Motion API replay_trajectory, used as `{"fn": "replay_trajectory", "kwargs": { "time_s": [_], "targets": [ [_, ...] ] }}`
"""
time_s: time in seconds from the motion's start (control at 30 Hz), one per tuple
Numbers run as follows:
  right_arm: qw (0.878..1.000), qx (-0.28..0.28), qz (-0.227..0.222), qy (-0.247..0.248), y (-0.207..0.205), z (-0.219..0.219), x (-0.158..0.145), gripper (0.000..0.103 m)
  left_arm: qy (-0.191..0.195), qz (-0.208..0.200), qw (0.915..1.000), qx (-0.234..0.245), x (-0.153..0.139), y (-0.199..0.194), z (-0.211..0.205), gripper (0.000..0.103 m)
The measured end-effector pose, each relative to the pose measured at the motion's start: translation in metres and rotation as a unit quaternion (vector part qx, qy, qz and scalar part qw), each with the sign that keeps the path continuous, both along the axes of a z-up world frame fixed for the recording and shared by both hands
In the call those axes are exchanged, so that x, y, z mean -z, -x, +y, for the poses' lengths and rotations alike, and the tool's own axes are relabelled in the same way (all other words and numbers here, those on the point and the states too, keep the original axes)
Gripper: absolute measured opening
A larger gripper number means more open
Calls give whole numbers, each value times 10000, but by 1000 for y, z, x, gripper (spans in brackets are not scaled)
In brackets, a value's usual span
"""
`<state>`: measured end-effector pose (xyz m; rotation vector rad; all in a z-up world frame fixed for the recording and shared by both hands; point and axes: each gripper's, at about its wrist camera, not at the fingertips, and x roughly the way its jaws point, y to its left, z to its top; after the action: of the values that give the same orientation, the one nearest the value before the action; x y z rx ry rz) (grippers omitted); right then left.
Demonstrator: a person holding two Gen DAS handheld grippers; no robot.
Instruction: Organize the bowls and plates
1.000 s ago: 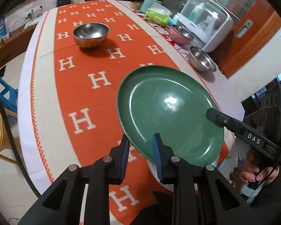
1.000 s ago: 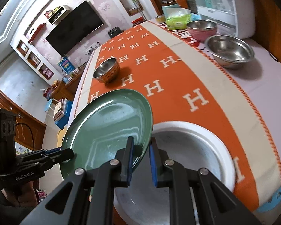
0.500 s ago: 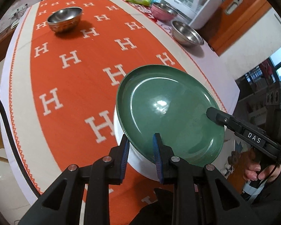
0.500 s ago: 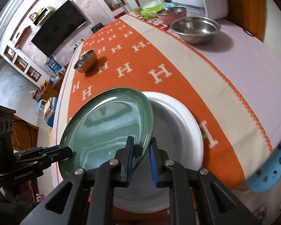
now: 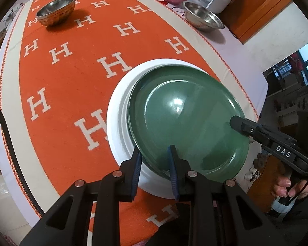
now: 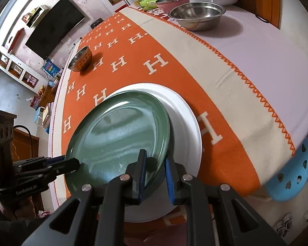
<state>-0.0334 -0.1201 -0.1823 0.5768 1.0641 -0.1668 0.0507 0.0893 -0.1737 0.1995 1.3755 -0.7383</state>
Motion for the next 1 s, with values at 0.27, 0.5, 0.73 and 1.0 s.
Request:
{"fn": "replay_trajectory", "kwargs": {
  "time_s": [0.27, 0.5, 0.73, 1.0],
  "targets": [
    [9977, -620, 255, 67, -13, -4, 0, 19, -329, 142, 9985, -404, 7, 0, -6, 23],
    [9930, -1053, 500, 195, -22, -10, -2, 20, -488, 181, 9968, -608, 9, 9, -13, 24],
    [9907, -1191, 612, 225, -22, -8, -2, 26, -510, 197, 9968, -581, 9, 13, -13, 28],
    [9881, -1278, 769, 373, -28, 5, -2, 47, -395, 297, 9987, -159, 4, 8, -16, 33]
  ]
}}
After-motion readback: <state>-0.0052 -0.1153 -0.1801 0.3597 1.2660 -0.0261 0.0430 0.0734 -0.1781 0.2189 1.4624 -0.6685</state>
